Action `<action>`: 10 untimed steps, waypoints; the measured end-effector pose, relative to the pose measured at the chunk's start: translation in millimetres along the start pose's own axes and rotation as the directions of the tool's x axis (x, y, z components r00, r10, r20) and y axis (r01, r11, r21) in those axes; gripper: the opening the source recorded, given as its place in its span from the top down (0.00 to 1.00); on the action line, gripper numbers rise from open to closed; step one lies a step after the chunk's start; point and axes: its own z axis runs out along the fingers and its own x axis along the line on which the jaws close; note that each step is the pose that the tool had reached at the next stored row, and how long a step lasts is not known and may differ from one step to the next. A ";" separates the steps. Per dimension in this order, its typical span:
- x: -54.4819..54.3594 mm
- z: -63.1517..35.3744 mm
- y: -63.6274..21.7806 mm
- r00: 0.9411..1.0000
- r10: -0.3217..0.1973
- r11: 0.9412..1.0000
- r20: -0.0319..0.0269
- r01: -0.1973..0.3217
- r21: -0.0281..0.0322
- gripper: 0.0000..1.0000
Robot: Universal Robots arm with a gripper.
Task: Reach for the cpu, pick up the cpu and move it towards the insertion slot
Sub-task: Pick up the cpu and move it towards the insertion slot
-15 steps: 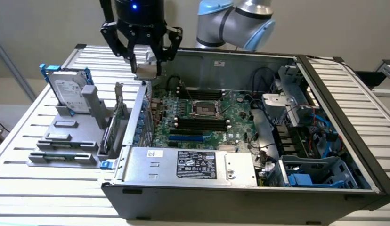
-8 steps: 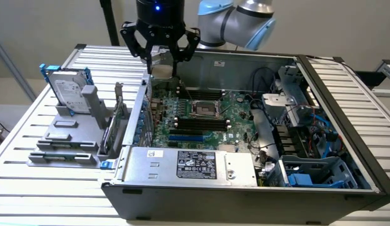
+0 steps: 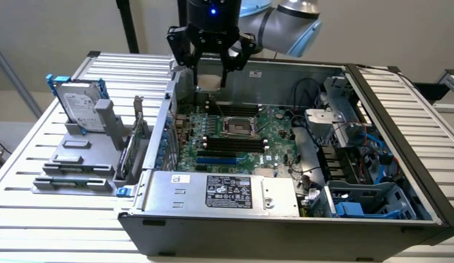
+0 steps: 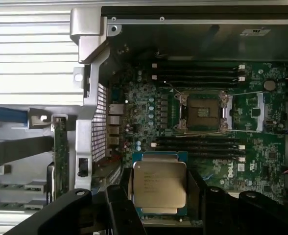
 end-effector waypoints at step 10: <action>-34.6 10.5 27.3 1.000 0.000 1.000 0.000 0.000 0.009 0.45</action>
